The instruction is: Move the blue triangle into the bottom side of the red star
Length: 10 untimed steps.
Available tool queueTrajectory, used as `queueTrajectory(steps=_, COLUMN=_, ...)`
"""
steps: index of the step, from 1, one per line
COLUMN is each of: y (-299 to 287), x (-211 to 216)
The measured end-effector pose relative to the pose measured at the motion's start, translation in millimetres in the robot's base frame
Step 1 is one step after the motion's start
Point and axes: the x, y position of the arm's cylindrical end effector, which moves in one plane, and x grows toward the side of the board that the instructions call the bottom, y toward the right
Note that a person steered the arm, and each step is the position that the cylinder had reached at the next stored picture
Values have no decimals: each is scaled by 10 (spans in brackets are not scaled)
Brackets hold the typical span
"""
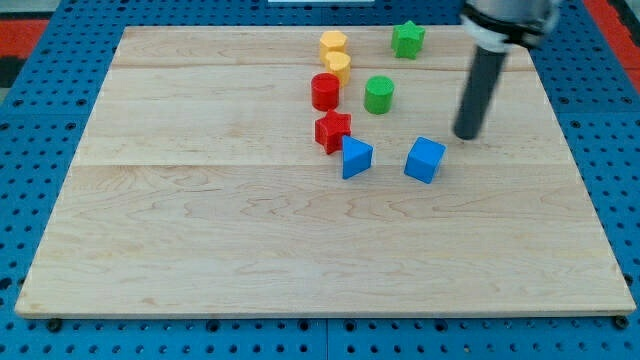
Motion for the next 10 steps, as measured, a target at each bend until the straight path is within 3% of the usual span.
queueTrajectory(steps=2, y=-113, x=1210)
queueTrajectory(steps=3, y=-515, x=1196)
queueTrajectory(steps=6, y=-1494, x=614)
queueTrajectory(steps=10, y=-1825, x=290)
